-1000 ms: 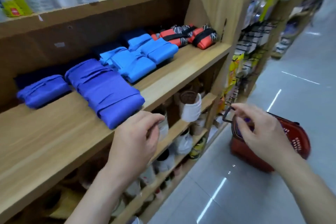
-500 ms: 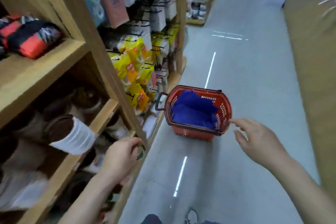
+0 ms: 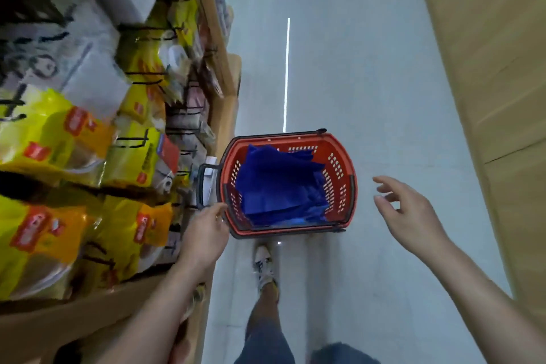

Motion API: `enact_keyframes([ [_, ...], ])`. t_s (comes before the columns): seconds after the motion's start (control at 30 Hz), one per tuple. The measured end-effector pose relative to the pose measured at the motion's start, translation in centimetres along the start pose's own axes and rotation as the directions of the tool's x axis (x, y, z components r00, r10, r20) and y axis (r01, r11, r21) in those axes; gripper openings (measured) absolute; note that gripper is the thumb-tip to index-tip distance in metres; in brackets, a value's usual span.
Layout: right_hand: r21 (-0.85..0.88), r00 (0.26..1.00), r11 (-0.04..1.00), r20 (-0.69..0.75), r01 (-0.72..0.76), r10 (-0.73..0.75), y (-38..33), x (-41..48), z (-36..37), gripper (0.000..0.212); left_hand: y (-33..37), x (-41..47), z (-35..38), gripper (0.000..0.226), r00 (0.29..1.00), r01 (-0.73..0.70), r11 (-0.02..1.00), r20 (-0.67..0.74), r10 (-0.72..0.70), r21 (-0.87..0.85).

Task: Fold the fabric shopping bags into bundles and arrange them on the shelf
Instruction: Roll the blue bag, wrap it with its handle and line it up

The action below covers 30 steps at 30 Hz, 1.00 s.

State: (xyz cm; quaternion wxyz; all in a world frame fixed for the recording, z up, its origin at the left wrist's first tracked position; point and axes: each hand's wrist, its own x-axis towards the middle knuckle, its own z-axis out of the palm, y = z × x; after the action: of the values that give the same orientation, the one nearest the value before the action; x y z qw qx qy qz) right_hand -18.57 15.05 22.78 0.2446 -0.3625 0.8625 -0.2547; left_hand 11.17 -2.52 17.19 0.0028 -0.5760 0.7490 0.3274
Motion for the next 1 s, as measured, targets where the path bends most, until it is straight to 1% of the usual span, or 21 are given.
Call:
enact_keyframes([
  [0.03,0.008,1.000,1.000,0.008,-0.026,0.025,0.2,1.8,1.2,0.034,0.1,2.7,0.6,0.034,1.000,-0.003,1.000,0.023,0.003,0.001],
  [0.1,-0.011,0.997,0.997,0.042,-0.070,0.070,1.2,5.6,4.0,0.036,0.1,8.1,2.3,0.041,0.997,-0.008,1.000,0.083,0.006,0.015],
  [0.17,-0.038,0.993,0.995,0.081,-0.088,0.091,2.7,9.4,6.9,0.040,-0.2,13.3,4.7,0.049,0.992,-0.022,0.998,0.123,0.015,0.052],
  [0.23,-0.059,0.987,0.994,0.125,-0.097,0.104,4.5,13.2,9.9,0.044,-0.4,18.1,7.3,0.052,0.988,-0.059,0.994,0.150,0.044,0.096],
  [0.3,-0.092,0.974,0.989,0.185,-0.112,0.127,6.4,17.0,13.2,0.049,-1.0,22.3,10.5,0.046,0.976,-0.092,0.988,0.206,0.064,0.128],
  [0.33,-0.099,0.961,0.987,0.232,-0.130,0.150,7.6,18.7,14.9,0.051,-1.4,24.1,12.3,0.040,0.964,-0.101,0.984,0.257,0.061,0.144],
  [0.4,-0.134,0.919,0.979,0.347,-0.151,0.189,10.6,21.7,19.1,0.053,-2.6,26.9,16.7,0.030,0.933,-0.118,0.977,0.356,0.048,0.177],
  [0.5,-0.202,0.810,0.959,0.517,-0.201,0.279,15.6,23.8,25.3,0.054,-4.4,28.8,24.6,0.028,0.843,-0.167,0.967,0.537,0.038,0.194],
  [0.57,-0.225,0.733,0.940,0.588,-0.257,0.341,18.5,24.1,28.9,0.052,-5.2,29.3,30.1,0.030,0.742,-0.225,0.958,0.669,0.049,0.178],
  [0.6,-0.218,0.708,0.934,0.609,-0.284,0.358,19.8,24.1,30.4,0.051,-5.4,29.4,32.9,0.031,0.686,-0.250,0.955,0.725,0.059,0.160],
  [0.67,-0.196,0.678,0.923,0.631,-0.331,0.377,21.9,23.9,32.8,0.050,-6.0,29.6,38.2,0.033,0.582,-0.268,0.953,0.812,0.045,0.139],
  [0.73,-0.189,0.658,0.914,0.644,-0.358,0.391,23.7,23.8,34.6,0.048,-6.8,29.8,42.3,0.037,0.517,-0.244,0.957,0.856,-0.010,0.158],
  [0.77,-0.191,0.653,0.911,0.645,-0.365,0.397,24.4,23.7,35.3,0.048,-7.3,29.8,43.8,0.037,0.495,-0.227,0.957,0.867,-0.047,0.182],
  [0.8,-0.193,0.649,0.908,0.645,-0.373,0.403,25.1,23.6,35.9,0.048,-7.7,29.7,44.9,0.036,0.488,-0.221,0.952,0.869,-0.080,0.212],
  [0.83,-0.192,0.639,0.903,0.650,-0.385,0.411,25.5,23.6,36.3,0.048,-7.8,29.5,45.4,0.031,0.507,-0.212,0.948,0.856,-0.099,0.236],
  [0.87,-0.183,0.625,0.899,0.663,-0.397,0.411,25.6,23.4,36.5,0.051,-7.7,29.3,45.3,0.024,0.548,-0.186,0.955,0.831,-0.095,0.232],
  [0.9,-0.176,0.620,0.907,0.678,-0.383,0.394,25.5,23.3,36.6,0.055,-7.5,29.2,44.9,0.017,0.597,-0.137,0.975,0.800,-0.060,0.175],
  [0.93,-0.171,0.628,0.926,0.692,-0.337,0.356,25.1,23.3,36.5,0.062,-6.9,29.1,43.8,0.014,0.641,-0.082,0.995,0.768,0.007,0.060],
  [0.97,-0.173,0.641,0.947,0.702,-0.270,0.311,24.5,23.1,36.2,0.070,-6.3,29.0,42.2,0.015,0.682,-0.017,0.997,0.728,0.070,-0.080],
  [1.0,-0.169,0.668,0.963,0.694,-0.210,0.268,23.9,23.1,35.8,0.076,-5.4,29.0,40.0,0.020,0.723,0.048,0.976,0.682,0.112,-0.212],
])
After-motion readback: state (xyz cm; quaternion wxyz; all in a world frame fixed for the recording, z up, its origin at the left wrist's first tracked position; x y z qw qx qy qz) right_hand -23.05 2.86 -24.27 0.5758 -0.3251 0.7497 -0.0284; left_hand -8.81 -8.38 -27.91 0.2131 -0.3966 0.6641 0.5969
